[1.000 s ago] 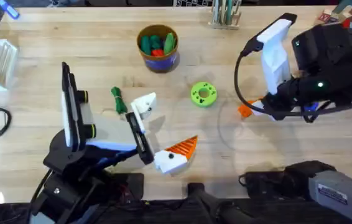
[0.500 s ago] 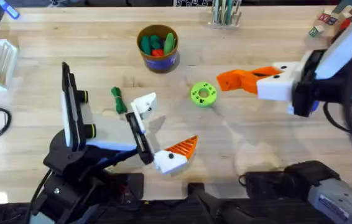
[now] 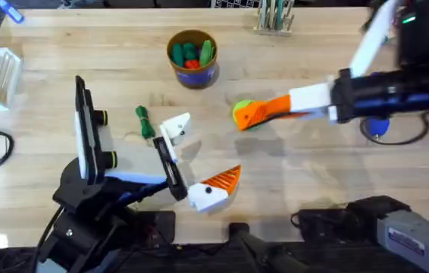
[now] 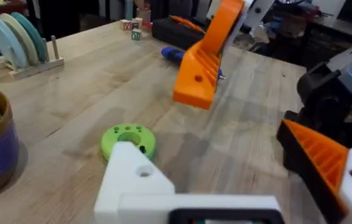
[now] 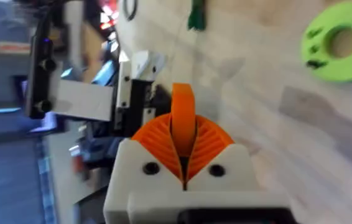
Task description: Pick up the gripper from the table and insert it into the empty holder that is missing its gripper. Then pick up a screw, insert it into the mounting hole, and use the screwdriver to tighten it. Finally, clean up the table by picking up the vegetable and placing it into the bucket.
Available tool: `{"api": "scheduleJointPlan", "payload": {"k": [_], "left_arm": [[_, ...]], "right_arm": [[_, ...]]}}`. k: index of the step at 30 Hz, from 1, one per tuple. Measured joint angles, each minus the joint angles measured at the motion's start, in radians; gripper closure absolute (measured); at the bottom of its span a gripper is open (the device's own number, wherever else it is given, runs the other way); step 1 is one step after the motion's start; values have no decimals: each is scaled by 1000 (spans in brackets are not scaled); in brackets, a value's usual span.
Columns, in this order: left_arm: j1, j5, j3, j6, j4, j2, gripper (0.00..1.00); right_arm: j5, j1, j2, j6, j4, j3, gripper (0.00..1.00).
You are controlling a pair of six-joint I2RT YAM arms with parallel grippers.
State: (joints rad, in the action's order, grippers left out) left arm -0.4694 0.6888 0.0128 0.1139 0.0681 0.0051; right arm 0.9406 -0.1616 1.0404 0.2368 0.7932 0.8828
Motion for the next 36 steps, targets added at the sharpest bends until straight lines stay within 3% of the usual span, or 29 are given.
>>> {"api": "scheduleJointPlan", "payload": {"k": [6,13,20,27,32,36], "left_arm": [[0,0,0,0,0,0,7],[0,0,0,0,0,0,7],[0,0,0,0,0,0,7],[0,0,0,0,0,0,7],[0,0,0,0,0,0,7],[0,0,0,0,0,0,7]], "right_arm": [[246,0,163,39,-139,-122,992],[356,0,257,61,-255,-162,992],[363,-1,349,186,-423,-162,992],[335,-13,355,335,-520,-164,992],[313,-13,283,395,-524,-166,992],[279,-9,149,423,-476,-166,992]]}}
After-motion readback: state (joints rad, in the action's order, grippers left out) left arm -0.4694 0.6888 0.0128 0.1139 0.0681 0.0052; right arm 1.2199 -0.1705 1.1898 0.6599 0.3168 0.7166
